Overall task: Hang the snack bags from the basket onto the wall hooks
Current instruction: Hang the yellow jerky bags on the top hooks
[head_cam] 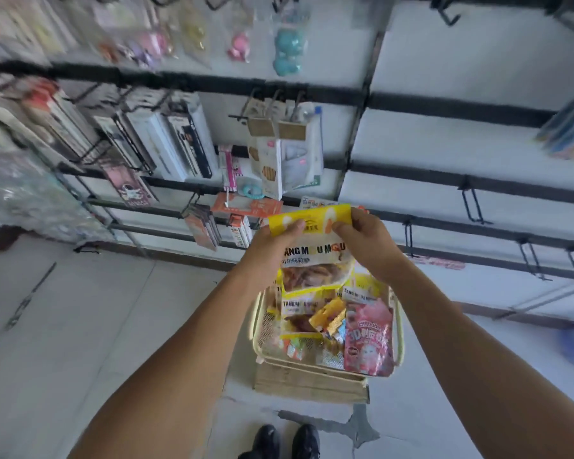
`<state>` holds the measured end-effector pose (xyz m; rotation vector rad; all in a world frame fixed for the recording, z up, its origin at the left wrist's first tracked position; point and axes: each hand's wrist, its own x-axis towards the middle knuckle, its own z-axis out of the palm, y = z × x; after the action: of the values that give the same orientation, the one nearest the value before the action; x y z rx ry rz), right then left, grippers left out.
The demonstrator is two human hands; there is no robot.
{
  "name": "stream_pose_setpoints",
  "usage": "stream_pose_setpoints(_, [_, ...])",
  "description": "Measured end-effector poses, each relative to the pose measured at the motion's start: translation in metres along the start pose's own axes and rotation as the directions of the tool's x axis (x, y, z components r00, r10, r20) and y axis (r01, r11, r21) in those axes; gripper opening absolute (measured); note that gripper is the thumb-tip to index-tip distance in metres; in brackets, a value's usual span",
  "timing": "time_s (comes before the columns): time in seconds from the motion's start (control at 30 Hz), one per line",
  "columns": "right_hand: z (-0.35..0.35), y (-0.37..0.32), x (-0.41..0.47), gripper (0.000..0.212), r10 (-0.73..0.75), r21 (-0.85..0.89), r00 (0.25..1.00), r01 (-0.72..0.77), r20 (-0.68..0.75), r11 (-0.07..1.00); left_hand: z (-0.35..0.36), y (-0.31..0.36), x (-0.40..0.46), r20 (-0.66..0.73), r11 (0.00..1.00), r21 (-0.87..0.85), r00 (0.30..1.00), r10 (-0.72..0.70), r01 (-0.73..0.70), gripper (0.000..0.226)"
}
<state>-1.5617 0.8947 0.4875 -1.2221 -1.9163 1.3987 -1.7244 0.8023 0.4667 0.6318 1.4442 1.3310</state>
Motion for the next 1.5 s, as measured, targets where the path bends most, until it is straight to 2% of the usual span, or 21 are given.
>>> stream_pose_setpoints(0.03, [-0.006, -0.014, -0.006, 0.019, -0.013, 0.029, 1.000, 0.014, -0.024, 0.999, 0.005, 0.016, -0.007, 0.019, 0.998, -0.057, 1.000, 0.013, -0.012, 0.026])
stream_pose_setpoints(0.13, [-0.024, -0.058, -0.023, 0.029, -0.071, 0.073, 0.992, 0.079, -0.102, 0.994, 0.017, 0.056, -0.023, 0.128, 0.985, -0.164, 0.989, 0.073, -0.051, 0.027])
stream_pose_setpoints(0.17, [-0.029, -0.072, -0.029, 0.029, -0.099, 0.063, 0.987, 0.107, -0.126, 0.992, 0.018, 0.067, -0.025, 0.167, 0.983, -0.174, 0.982, 0.088, -0.059, 0.022])
stream_pose_setpoints(0.27, [-0.044, -0.105, -0.045, 0.022, -0.150, 0.026, 0.975, 0.156, -0.162, 0.987, 0.022, 0.103, -0.037, 0.271, 0.984, -0.158, 0.954, 0.127, -0.086, 0.031])
stream_pose_setpoints(0.33, [-0.050, -0.122, -0.057, 0.021, -0.174, 0.060, 0.966, 0.189, -0.192, 0.980, 0.025, 0.121, -0.044, 0.293, 0.985, -0.119, 0.944, 0.155, -0.124, 0.033])
stream_pose_setpoints(0.47, [-0.062, -0.150, -0.074, 0.009, -0.198, 0.218, 0.951, 0.251, -0.237, 0.943, 0.035, 0.159, -0.051, 0.154, 0.968, 0.035, 0.958, 0.241, -0.249, 0.028])
stream_pose_setpoints(0.53, [-0.070, -0.160, -0.079, 0.014, -0.209, 0.275, 0.948, 0.273, -0.241, 0.922, 0.045, 0.176, -0.058, 0.110, 0.933, 0.158, 0.945, 0.309, -0.324, 0.039])
stream_pose_setpoints(0.63, [-0.083, -0.177, -0.087, 0.029, -0.226, 0.317, 0.940, 0.303, -0.257, 0.899, 0.065, 0.198, -0.072, 0.144, 0.869, 0.235, 0.900, 0.412, -0.435, 0.033])
stream_pose_setpoints(0.73, [-0.099, -0.192, -0.091, 0.017, -0.246, 0.302, 0.934, 0.321, -0.260, 0.898, 0.082, 0.214, -0.077, 0.184, 0.807, 0.288, 0.857, 0.482, -0.515, 0.035])
stream_pose_setpoints(0.93, [-0.150, -0.224, -0.083, 0.012, -0.319, 0.182, 0.887, 0.392, -0.333, 0.902, 0.120, 0.254, -0.061, 0.250, 0.752, 0.214, 0.779, 0.575, -0.623, 0.036])
stream_pose_setpoints(1.1, [-0.195, -0.252, -0.057, 0.014, -0.343, 0.152, 0.876, 0.411, -0.340, 0.899, 0.155, 0.297, -0.034, 0.229, 0.775, 0.128, 0.779, 0.584, -0.619, 0.013])
stream_pose_setpoints(1.2, [-0.217, -0.270, -0.040, 0.031, -0.344, 0.153, 0.863, 0.422, -0.371, 0.894, 0.173, 0.321, -0.015, 0.175, 0.777, 0.103, 0.781, 0.600, -0.621, 0.024])
stream_pose_setpoints(1.4, [-0.254, -0.294, 0.002, 0.033, -0.345, 0.105, 0.844, 0.420, -0.410, 0.902, 0.202, 0.364, 0.014, 0.116, 0.756, 0.112, 0.764, 0.634, -0.645, 0.023])
stream_pose_setpoints(1.5, [-0.268, -0.302, 0.022, 0.033, -0.362, 0.083, 0.830, 0.434, -0.423, 0.897, 0.211, 0.381, 0.026, 0.093, 0.773, 0.098, 0.779, 0.620, -0.627, 0.031])
